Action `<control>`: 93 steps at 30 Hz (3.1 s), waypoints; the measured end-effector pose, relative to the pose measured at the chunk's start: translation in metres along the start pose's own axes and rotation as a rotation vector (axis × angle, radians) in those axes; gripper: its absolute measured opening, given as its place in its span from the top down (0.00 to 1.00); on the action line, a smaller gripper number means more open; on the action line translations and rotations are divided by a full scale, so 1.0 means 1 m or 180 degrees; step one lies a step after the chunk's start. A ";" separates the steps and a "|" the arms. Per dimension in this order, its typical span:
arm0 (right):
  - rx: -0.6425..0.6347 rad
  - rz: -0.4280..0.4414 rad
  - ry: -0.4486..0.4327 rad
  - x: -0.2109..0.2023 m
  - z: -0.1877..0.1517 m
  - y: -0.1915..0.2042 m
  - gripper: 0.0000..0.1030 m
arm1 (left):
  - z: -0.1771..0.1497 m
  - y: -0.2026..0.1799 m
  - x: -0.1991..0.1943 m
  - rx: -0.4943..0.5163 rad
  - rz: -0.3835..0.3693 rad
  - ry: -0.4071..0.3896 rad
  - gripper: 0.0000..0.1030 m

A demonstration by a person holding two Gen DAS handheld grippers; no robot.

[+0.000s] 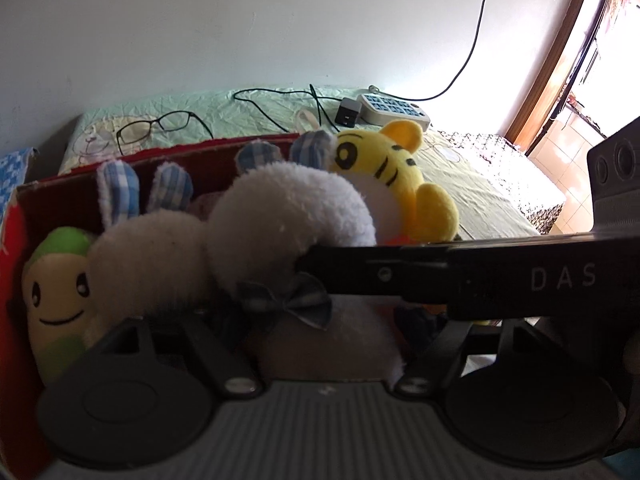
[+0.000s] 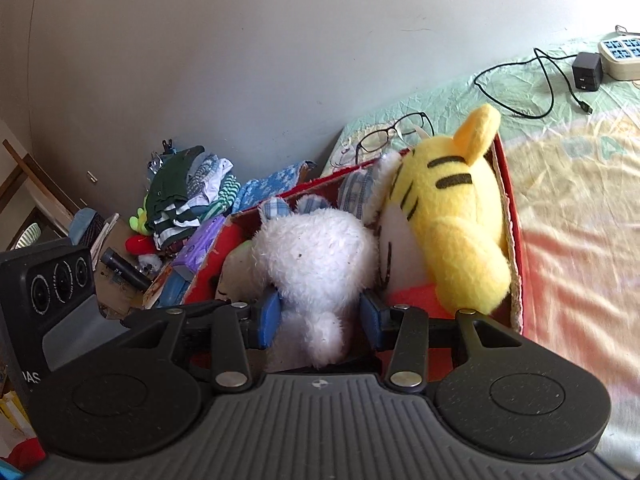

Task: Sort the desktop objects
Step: 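Lower the necklace bunny into the red box with the right gripper, then open the right gripper and pull it back out of the box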

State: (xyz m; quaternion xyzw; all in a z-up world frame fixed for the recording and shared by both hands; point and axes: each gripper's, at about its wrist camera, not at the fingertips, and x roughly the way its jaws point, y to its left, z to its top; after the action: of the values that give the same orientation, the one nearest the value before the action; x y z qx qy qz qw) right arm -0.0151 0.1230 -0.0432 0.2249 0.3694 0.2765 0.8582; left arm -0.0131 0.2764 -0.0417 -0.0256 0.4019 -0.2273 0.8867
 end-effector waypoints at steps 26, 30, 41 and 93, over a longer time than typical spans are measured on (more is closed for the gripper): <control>-0.0120 -0.0256 -0.0483 -0.015 0.006 0.016 0.62 | -0.004 0.001 -0.009 -0.0032 -0.0262 0.0035 0.19; 0.0054 -0.0280 -0.0399 -0.009 0.004 0.006 0.62 | -0.004 0.006 -0.003 -0.0125 -0.0350 0.0073 0.17; 0.0026 -0.0335 -0.0364 -0.001 -0.005 0.006 0.57 | -0.005 0.010 0.006 -0.0187 -0.0418 0.0135 0.17; 0.0114 -0.1061 -0.0803 -0.109 -0.044 0.005 0.43 | -0.026 -0.084 -0.045 -0.0500 0.1309 0.0322 0.02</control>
State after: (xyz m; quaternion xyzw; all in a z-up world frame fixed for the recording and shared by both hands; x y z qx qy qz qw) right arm -0.1131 0.0651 -0.0121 0.2087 0.2959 0.0938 0.9274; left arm -0.0893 0.2238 -0.0086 -0.0007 0.4590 -0.0107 0.8884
